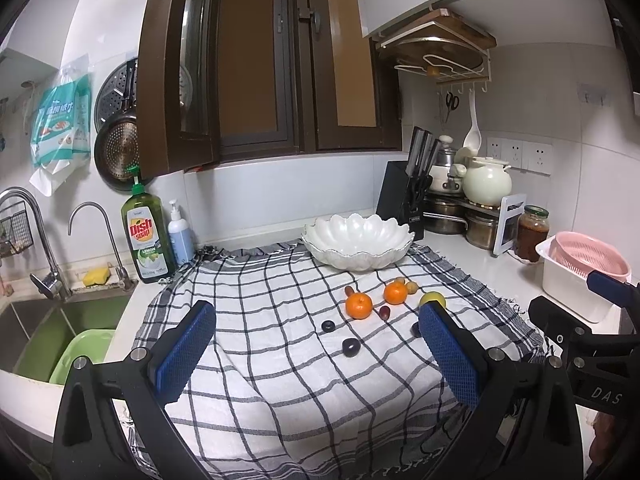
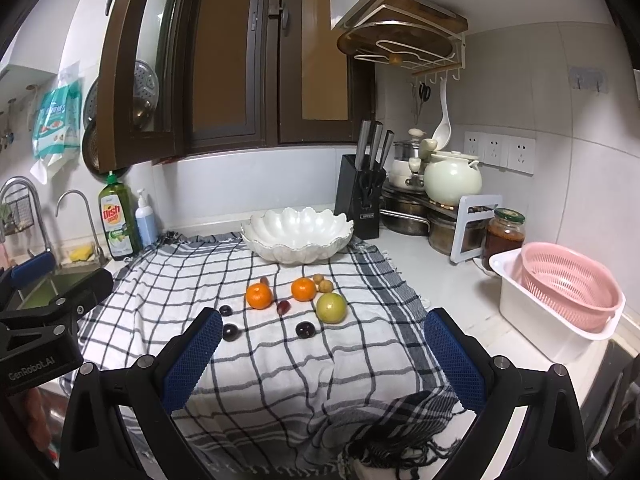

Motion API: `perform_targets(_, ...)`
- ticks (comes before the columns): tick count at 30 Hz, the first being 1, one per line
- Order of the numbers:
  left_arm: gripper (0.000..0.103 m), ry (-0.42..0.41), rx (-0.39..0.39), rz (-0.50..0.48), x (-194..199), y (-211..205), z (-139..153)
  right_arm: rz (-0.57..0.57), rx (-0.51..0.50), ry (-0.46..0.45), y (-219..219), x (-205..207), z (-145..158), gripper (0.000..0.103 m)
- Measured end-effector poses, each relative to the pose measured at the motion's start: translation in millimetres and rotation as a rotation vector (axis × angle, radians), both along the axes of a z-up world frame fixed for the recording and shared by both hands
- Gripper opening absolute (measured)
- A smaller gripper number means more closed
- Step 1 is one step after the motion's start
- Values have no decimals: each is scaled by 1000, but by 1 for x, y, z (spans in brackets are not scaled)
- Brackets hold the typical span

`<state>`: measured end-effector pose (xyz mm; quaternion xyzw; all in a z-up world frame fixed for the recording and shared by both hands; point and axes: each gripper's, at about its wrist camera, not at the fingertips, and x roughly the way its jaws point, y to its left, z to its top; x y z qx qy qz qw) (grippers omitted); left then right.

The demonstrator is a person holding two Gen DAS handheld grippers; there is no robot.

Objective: Organize fruits

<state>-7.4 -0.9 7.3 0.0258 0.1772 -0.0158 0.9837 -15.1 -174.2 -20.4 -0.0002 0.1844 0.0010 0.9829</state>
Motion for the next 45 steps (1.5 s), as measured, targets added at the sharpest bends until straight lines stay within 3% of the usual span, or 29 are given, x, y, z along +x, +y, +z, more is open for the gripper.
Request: perform_targets(45,103,-12,22,14,-2,-5,2,-1,-3,-17,-4,-1,4,102)
